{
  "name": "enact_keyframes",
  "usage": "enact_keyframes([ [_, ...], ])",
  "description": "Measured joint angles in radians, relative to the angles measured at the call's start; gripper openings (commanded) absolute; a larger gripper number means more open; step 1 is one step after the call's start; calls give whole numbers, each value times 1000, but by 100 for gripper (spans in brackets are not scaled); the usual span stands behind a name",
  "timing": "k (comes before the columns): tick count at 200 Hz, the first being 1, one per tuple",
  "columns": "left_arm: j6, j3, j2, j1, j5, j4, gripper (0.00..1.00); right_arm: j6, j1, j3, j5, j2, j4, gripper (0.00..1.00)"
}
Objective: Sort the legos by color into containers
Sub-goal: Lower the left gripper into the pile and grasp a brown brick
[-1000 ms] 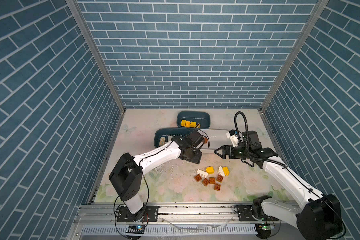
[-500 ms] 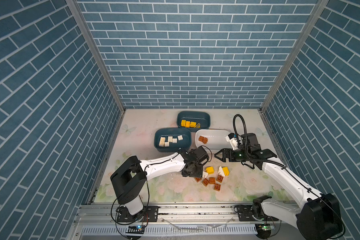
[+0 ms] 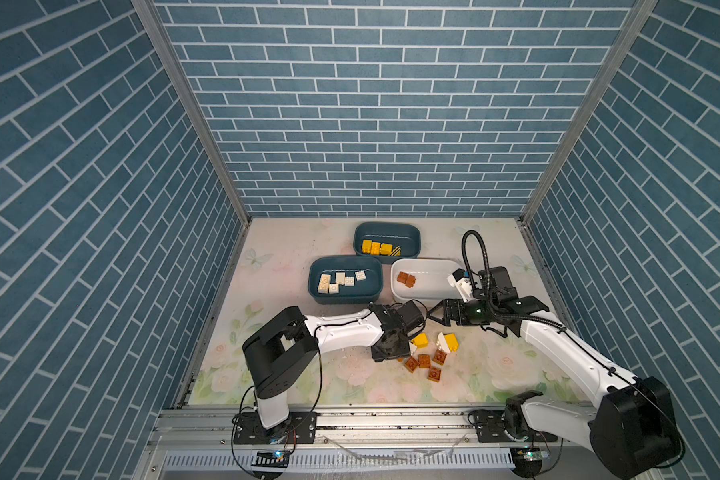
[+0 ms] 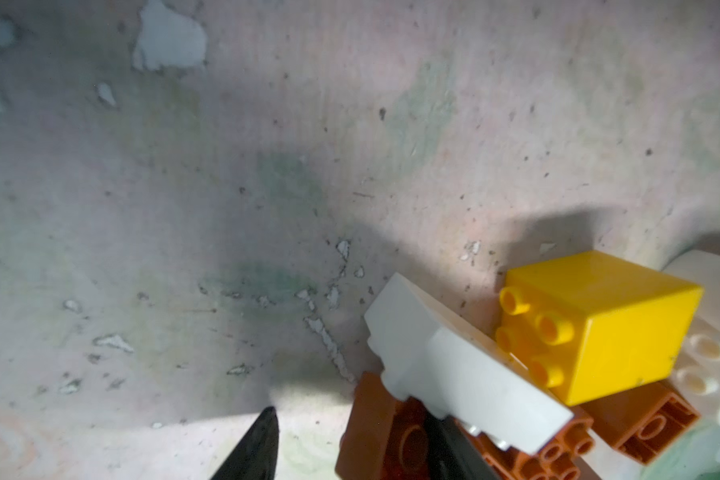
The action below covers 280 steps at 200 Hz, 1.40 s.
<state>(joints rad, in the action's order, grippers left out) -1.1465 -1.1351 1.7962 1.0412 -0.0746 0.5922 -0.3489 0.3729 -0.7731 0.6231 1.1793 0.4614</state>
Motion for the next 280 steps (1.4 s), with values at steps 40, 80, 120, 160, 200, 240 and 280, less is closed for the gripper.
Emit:
enact_keyframes([
  [40, -13, -26, 0, 12, 21, 6, 59, 10, 0, 0, 11, 3, 3, 98],
  [80, -2, -31, 0, 28, 29, 30, 61, 10, 0, 0, 16, 3, 3, 98],
  [120, 36, -39, 18, 45, 25, 39, 60, 10, 0, 2, 18, 3, 3, 98],
  [160, 62, -37, 29, 47, 22, 43, 59, 10, 0, 11, 18, 3, 3, 98],
  [200, 106, -11, 18, 48, 37, 81, 59, 10, 0, 11, 18, 3, 3, 98],
  [240, 158, 10, -10, 48, 54, 125, 58, 10, 0, 11, 18, 3, -1, 98],
  [280, 196, 15, -11, 48, 55, 129, 56, 9, 0, 11, 19, 3, -4, 98],
])
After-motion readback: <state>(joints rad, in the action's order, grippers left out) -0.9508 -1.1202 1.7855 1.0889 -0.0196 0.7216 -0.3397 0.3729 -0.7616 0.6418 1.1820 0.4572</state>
